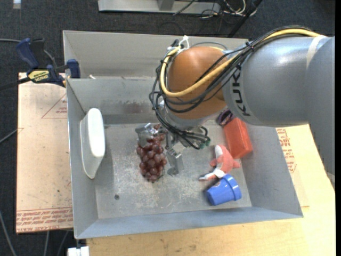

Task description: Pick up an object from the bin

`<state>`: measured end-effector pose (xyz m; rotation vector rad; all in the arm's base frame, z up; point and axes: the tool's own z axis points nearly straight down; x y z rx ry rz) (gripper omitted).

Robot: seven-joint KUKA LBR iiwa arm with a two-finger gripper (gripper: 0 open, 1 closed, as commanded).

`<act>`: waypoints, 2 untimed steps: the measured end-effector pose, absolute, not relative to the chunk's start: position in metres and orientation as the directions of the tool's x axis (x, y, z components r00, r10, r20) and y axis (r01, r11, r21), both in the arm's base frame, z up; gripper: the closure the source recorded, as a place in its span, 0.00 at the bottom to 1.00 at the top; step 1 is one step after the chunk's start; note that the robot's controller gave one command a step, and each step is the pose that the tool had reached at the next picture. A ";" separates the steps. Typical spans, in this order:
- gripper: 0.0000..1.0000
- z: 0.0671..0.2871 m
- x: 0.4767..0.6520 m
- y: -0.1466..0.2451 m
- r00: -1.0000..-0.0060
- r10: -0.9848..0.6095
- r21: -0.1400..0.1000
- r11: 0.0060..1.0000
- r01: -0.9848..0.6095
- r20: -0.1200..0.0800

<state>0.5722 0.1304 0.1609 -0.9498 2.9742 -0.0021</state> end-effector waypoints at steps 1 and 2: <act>1.00 0.106 0.558 0.134 -0.806 -0.591 -0.004 0.806 -0.592 -0.016; 1.00 0.106 0.558 0.134 -0.806 -0.591 -0.004 0.806 -0.591 -0.016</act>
Offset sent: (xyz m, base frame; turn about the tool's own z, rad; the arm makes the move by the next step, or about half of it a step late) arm 0.0000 0.0000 0.0000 0.0000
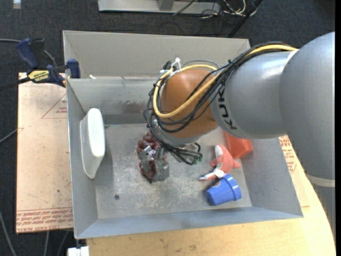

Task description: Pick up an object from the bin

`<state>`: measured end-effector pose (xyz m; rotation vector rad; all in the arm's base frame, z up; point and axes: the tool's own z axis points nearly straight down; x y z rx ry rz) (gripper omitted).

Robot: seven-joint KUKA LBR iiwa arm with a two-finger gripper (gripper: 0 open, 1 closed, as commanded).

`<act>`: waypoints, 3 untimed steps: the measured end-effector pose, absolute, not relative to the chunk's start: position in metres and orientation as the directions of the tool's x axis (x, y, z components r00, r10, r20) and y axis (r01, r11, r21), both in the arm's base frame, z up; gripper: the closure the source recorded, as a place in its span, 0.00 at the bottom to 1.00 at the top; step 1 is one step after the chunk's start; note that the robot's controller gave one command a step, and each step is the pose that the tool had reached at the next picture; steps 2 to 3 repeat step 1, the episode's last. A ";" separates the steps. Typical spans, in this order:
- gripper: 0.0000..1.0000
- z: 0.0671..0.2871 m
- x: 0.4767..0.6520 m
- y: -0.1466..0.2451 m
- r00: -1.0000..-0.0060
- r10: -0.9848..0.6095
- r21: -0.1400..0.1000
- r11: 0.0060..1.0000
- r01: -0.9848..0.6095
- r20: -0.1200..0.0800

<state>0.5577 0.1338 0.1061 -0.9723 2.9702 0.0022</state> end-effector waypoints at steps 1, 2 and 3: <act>1.00 0.252 0.565 0.134 -0.820 -0.572 -0.005 0.820 -0.572 -0.021; 1.00 0.252 0.565 0.134 -0.820 -0.572 -0.005 0.820 -0.572 -0.021; 1.00 0.252 0.565 0.134 -0.820 -0.572 -0.005 0.820 -0.572 -0.021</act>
Offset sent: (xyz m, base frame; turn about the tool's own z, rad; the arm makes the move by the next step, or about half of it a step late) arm 0.0000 0.0000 0.0000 0.0000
